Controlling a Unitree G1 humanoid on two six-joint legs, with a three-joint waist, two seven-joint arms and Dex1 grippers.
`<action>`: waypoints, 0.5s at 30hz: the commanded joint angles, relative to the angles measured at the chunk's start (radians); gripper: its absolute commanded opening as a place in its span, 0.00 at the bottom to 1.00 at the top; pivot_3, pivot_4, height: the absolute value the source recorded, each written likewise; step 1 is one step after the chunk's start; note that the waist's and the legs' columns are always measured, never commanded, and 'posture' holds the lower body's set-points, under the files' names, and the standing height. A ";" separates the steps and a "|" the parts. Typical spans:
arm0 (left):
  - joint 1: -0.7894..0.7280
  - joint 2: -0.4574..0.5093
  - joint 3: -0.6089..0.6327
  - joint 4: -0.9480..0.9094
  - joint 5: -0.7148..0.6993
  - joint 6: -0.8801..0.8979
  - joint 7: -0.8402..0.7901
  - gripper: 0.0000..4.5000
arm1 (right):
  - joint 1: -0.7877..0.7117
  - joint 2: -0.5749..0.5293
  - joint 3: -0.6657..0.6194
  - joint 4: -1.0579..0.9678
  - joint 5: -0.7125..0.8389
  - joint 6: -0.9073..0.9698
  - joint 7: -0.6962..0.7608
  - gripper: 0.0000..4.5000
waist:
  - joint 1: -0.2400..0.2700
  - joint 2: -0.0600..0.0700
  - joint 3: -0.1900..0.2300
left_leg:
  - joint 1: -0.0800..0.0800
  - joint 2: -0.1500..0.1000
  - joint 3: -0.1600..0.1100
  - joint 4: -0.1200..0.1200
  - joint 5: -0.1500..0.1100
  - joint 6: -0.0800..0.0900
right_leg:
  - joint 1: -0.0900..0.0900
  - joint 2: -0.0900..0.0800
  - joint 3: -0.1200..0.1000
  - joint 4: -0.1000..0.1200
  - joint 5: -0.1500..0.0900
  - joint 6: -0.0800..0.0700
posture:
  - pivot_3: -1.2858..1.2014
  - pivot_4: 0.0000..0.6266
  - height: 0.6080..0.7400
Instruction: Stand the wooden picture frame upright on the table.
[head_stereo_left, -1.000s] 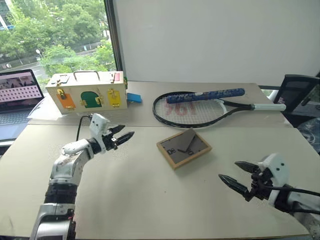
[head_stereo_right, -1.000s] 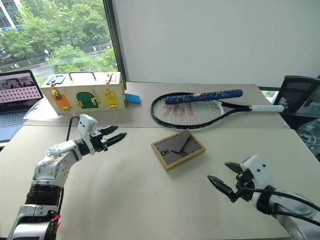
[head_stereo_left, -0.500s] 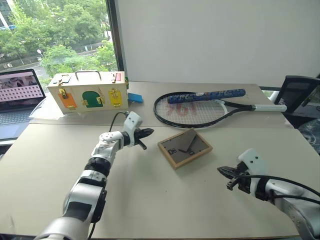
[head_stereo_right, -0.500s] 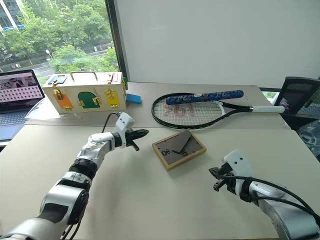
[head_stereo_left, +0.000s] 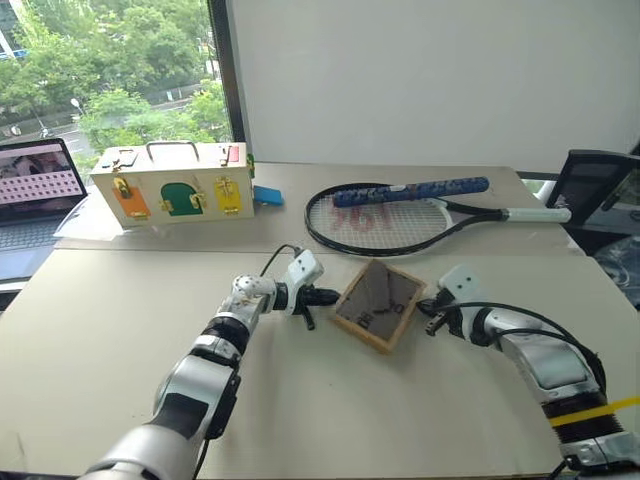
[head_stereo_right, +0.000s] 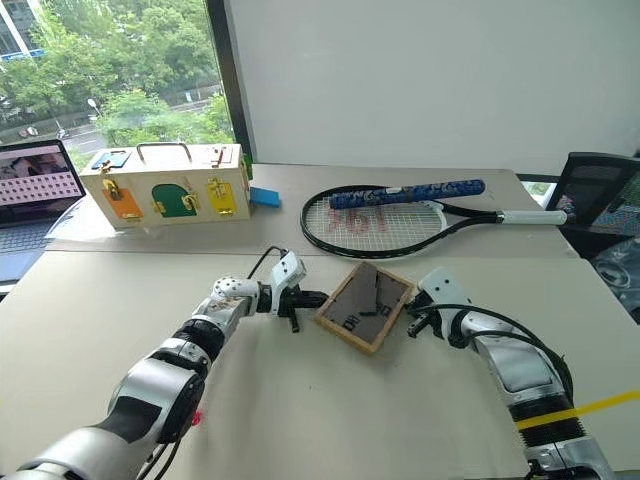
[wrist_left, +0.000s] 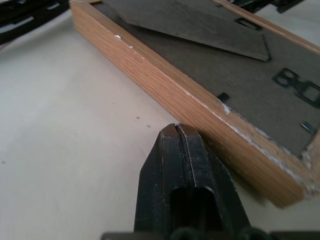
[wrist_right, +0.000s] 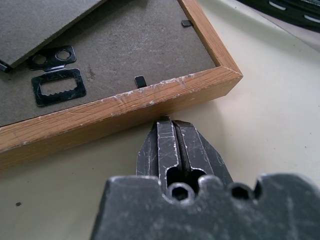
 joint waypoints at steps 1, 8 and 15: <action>0.078 0.073 -0.017 -0.056 0.015 0.065 -0.063 0.00 | -0.011 0.016 0.045 0.009 -0.033 -0.053 0.064 0.01 | -0.007 0.000 0.000 | 0.001 0.000 0.000 0.000 0.000 0.000 | 0.001 0.000 0.000 0.000 0.000 0.000 | 0.52 0.24 0.69; 0.181 0.104 -0.008 -0.238 -0.039 0.181 -0.089 0.00 | -0.050 0.118 0.113 0.028 -0.073 -0.095 0.104 0.01 | -0.046 0.001 -0.001 | 0.014 0.000 -0.005 -0.005 -0.001 0.000 | 0.014 0.000 -0.005 0.000 -0.005 -0.001 | 0.52 0.24 0.69; 0.218 0.085 -0.018 -0.368 -0.082 0.276 -0.103 0.00 | -0.154 0.190 0.122 0.199 -0.138 -0.194 0.125 0.01 | -0.046 0.002 -0.002 | 0.013 0.000 -0.009 -0.005 0.000 0.000 | 0.016 0.000 -0.011 0.000 -0.005 -0.002 | 0.52 0.24 0.69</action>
